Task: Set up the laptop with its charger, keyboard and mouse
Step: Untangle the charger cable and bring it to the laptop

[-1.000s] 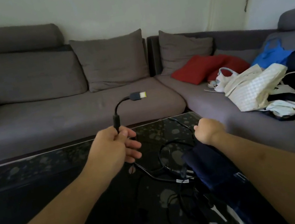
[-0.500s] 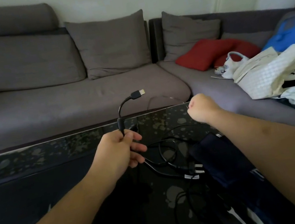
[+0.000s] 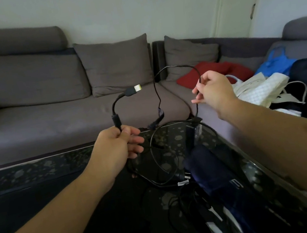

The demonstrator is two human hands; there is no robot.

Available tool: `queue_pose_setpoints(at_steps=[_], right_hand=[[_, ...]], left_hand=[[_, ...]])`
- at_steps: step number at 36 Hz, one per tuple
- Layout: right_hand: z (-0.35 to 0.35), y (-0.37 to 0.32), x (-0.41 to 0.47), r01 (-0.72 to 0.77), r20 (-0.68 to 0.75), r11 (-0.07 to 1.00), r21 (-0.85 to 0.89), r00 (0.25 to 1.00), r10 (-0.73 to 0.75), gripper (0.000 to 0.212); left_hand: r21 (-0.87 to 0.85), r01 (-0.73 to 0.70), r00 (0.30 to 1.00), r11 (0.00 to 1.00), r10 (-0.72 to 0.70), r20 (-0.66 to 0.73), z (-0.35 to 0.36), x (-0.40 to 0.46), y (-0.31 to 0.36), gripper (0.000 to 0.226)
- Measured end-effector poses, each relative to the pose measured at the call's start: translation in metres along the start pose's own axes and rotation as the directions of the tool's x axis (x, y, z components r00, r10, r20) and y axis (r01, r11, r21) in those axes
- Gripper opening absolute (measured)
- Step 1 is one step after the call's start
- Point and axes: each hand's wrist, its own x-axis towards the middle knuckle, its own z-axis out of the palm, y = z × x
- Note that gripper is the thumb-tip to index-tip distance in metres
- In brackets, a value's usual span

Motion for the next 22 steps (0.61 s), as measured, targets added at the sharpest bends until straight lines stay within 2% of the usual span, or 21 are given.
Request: queue_pose_setpoints(at_steps=[9, 14, 18, 22], right_hand=[[-0.008, -0.059, -0.001, 0.114, 0.001, 0.985, 0.131, 0.993, -0.115, 0.021], [-0.004, -0.066, 0.006, 0.131, -0.018, 0.982, 0.140, 0.991, -0.129, 0.030], [-0.005, -0.052, 0.010, 0.113, -0.027, 0.992, 0.061, 0.993, -0.112, 0.029], [-0.010, -0.033, 0.016, 0.128, -0.083, 0.989, -0.074, 0.987, -0.134, 0.021]], left_hand=[[-0.044, -0.065, 0.998, 0.997, 0.065, 0.001, -0.001, -0.016, 0.033, 0.033], [-0.068, -0.108, 0.993, 0.992, 0.103, -0.064, -0.012, -0.015, 0.034, 0.032], [-0.075, -0.115, 0.985, 0.990, 0.104, -0.135, -0.023, -0.009, 0.031, 0.031], [-0.069, -0.113, 0.987, 0.991, 0.104, -0.122, -0.030, -0.003, 0.020, 0.030]])
